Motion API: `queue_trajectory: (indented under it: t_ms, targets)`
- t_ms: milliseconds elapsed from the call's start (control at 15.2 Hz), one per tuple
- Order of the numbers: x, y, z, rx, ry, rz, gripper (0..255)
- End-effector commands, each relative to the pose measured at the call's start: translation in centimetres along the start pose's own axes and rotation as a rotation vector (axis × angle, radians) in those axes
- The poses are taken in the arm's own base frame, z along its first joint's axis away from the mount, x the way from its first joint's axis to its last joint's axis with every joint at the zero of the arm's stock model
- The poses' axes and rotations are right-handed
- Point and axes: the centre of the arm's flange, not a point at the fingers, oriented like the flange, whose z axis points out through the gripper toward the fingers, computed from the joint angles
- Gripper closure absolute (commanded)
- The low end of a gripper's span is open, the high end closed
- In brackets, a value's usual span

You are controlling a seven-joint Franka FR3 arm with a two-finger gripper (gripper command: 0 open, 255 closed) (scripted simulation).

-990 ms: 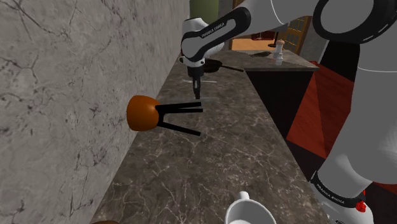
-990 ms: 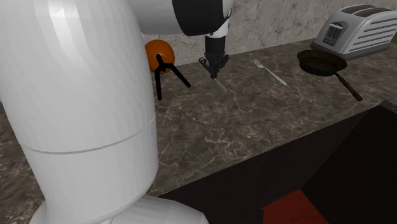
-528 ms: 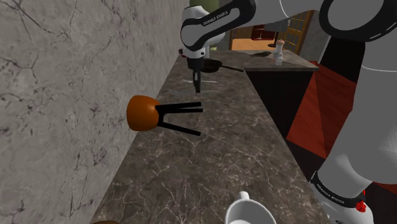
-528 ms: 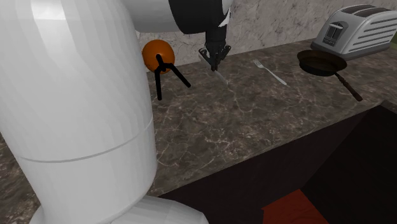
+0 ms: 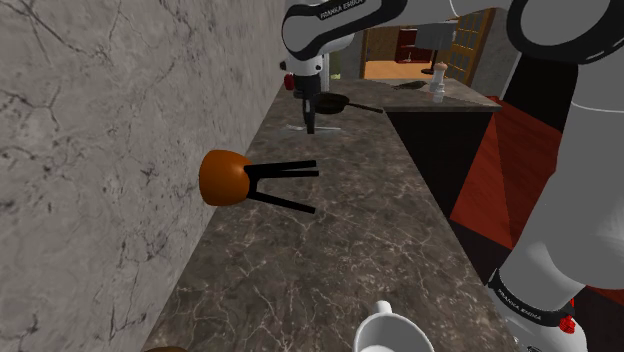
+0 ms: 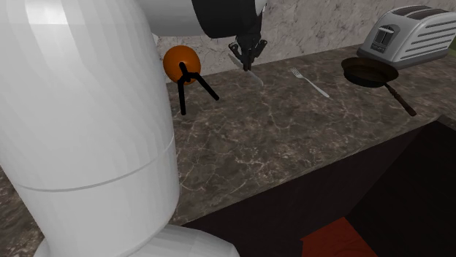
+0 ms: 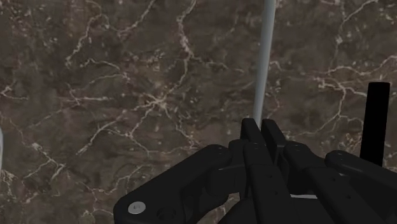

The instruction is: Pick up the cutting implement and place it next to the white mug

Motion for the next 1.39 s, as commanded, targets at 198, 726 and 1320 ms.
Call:
queue_trajectory:
  t_ms: [198,726,1320]
  targets:
    - [-0.1,-0.1,-2.8,0.000,0.000,0.000,255]
    - [-0.3,-0.1,-6.8,0.000,0.000,0.000,255]
    - [1.7,-11.8,-6.8,0.000,0.000,0.000,255]
